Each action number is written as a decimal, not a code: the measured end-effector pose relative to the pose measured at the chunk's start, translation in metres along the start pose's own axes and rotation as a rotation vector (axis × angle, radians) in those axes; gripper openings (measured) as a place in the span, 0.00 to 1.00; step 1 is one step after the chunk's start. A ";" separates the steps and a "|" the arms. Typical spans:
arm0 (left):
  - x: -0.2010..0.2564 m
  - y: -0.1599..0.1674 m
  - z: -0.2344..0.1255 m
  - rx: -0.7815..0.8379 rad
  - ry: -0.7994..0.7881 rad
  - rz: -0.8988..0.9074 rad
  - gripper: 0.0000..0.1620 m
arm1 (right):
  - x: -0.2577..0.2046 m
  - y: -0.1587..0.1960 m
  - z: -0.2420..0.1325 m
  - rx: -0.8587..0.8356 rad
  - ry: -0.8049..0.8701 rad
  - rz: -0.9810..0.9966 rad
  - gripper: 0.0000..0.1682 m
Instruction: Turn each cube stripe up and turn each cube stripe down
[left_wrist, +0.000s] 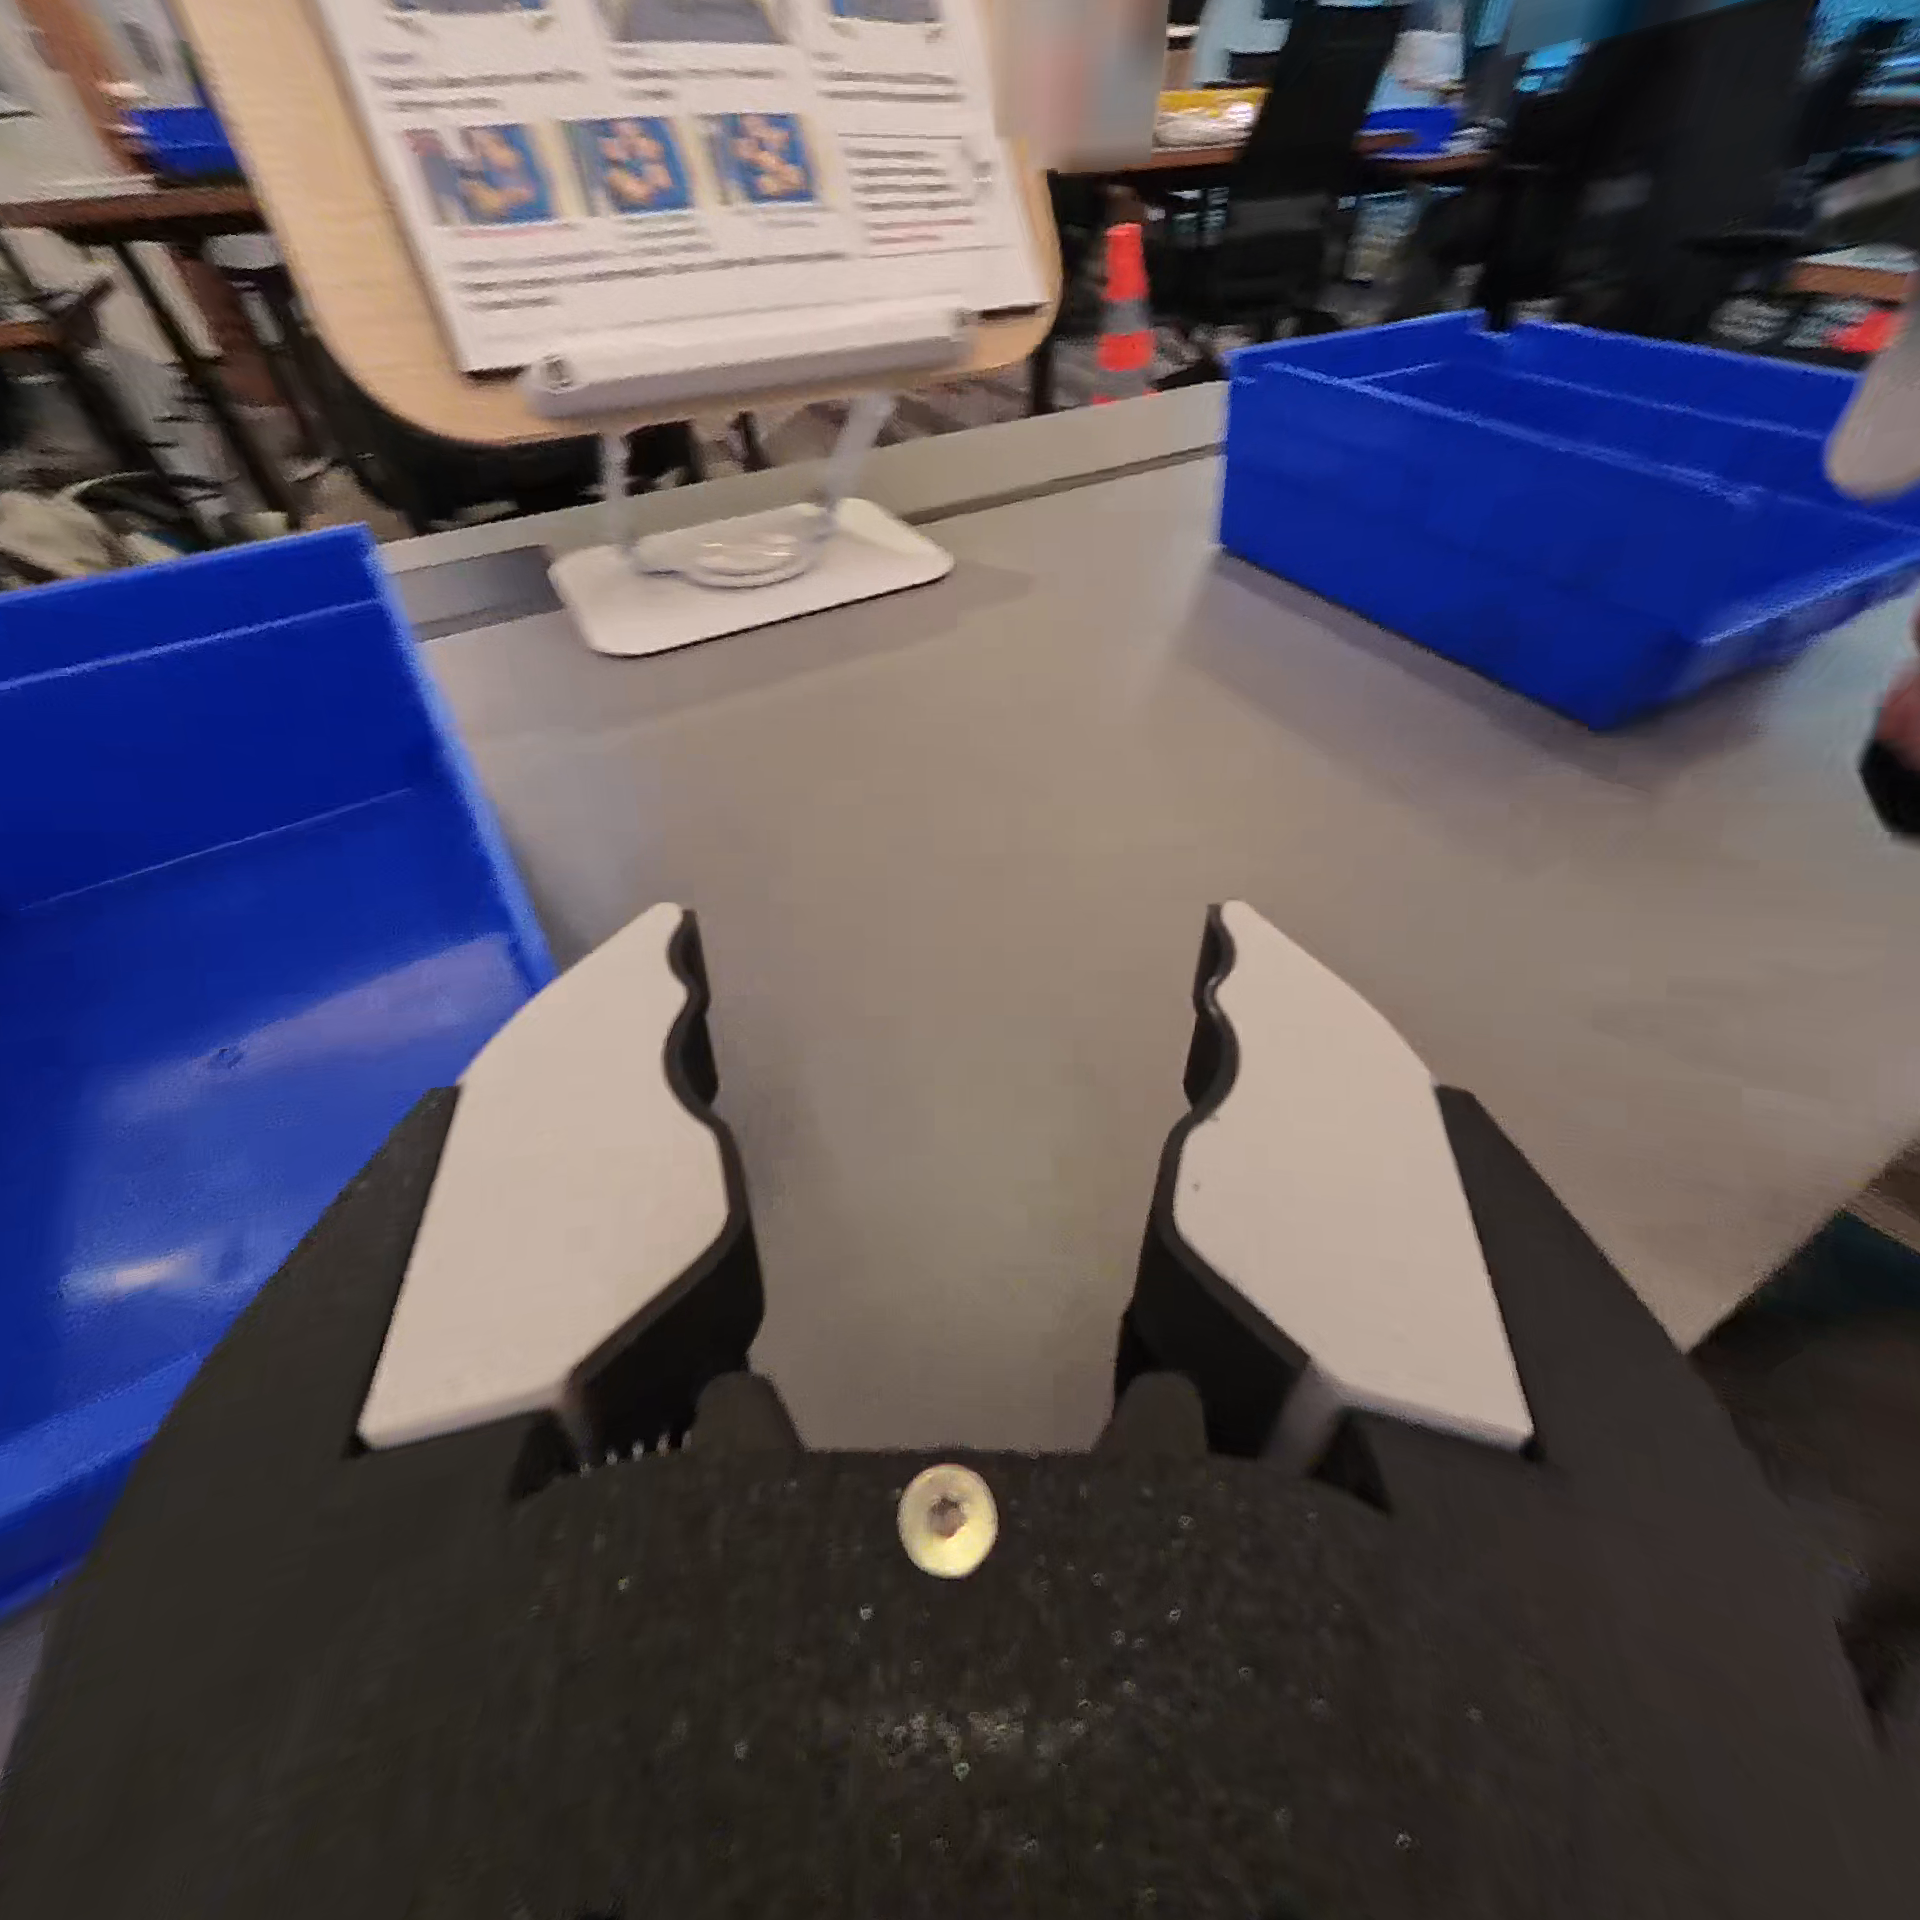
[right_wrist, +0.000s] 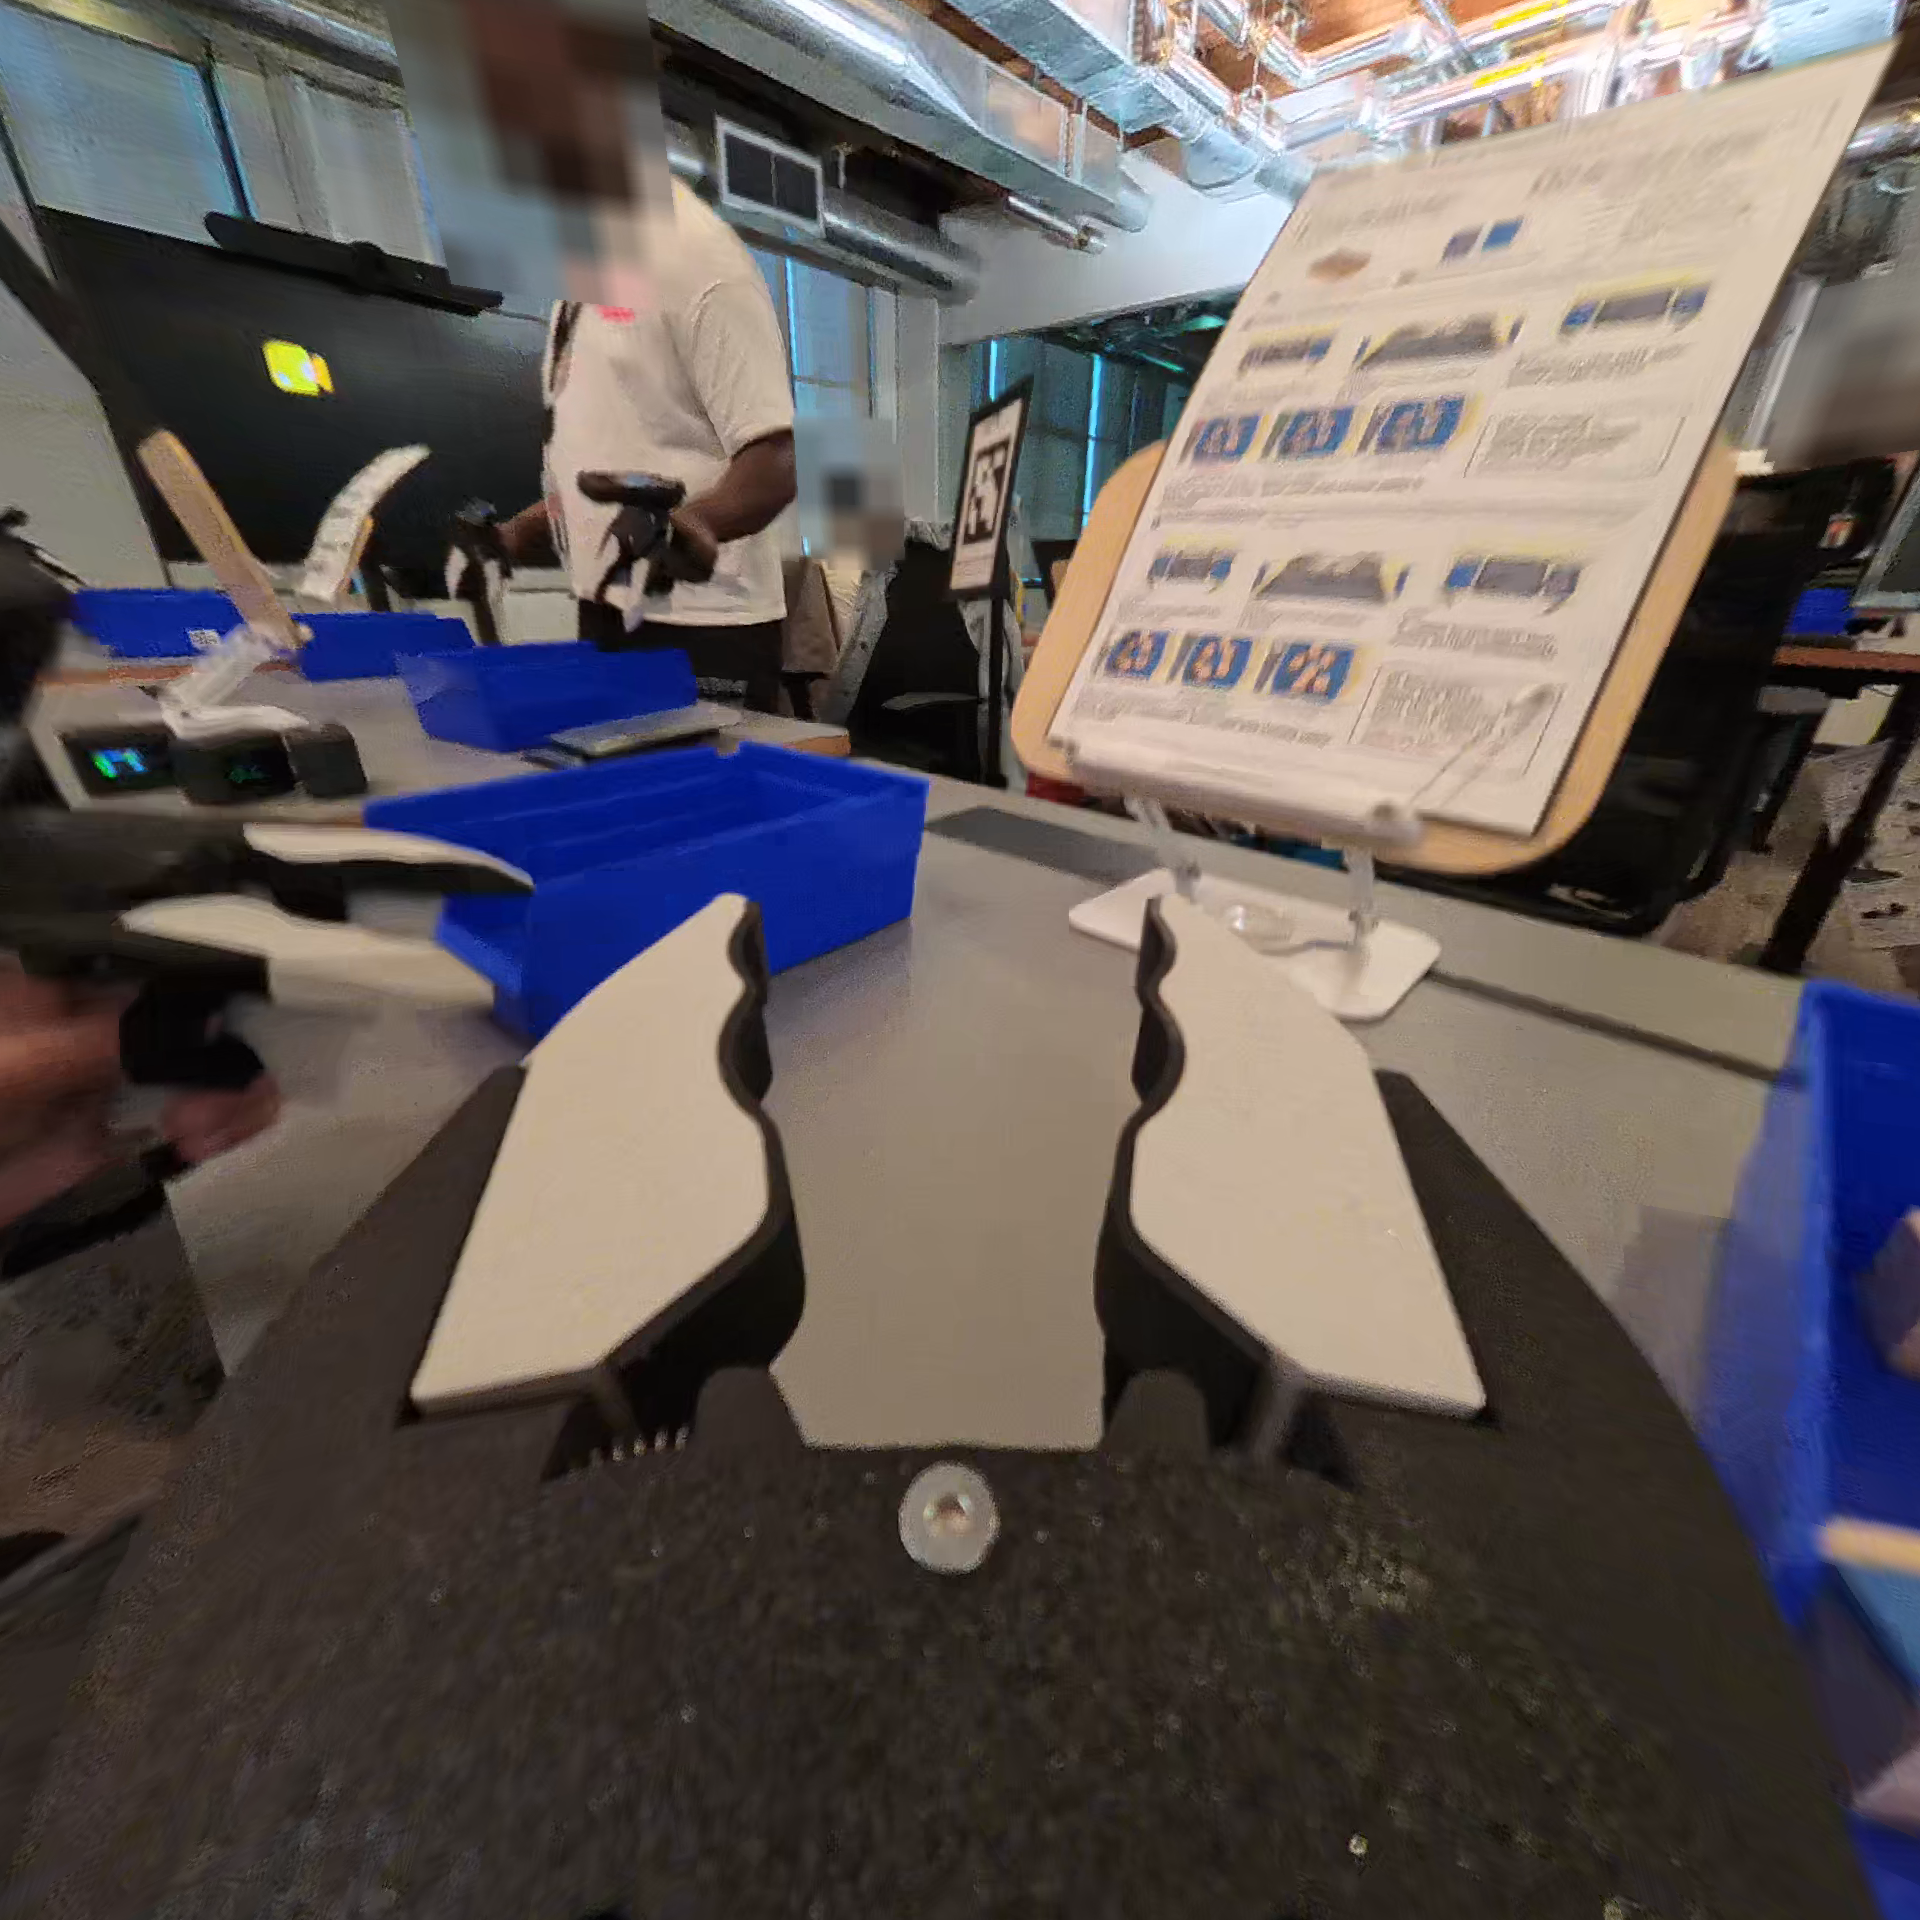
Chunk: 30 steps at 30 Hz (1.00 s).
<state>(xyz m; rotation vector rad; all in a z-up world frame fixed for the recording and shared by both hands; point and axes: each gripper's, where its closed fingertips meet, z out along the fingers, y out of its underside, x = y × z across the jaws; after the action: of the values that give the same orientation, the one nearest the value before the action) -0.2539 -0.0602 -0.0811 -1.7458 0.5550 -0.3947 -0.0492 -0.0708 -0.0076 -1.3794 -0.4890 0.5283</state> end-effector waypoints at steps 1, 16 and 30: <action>-0.002 0.004 -0.003 -0.005 -0.018 -0.010 0.54 | -0.009 0.018 -0.002 -0.019 0.011 -0.016 0.40; -0.019 0.021 -0.003 -0.003 -0.019 -0.115 0.50 | -0.018 0.081 -0.009 -0.213 0.010 -0.038 0.34; 0.020 0.026 0.006 -0.033 0.155 -0.058 0.59 | -0.018 0.082 -0.011 -0.247 -0.009 -0.087 0.33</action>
<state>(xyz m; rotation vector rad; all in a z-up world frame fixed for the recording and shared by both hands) -0.2382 -0.0715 -0.1080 -1.7759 0.6252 -0.5676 -0.0619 -0.0813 -0.0910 -1.5832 -0.6346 0.4135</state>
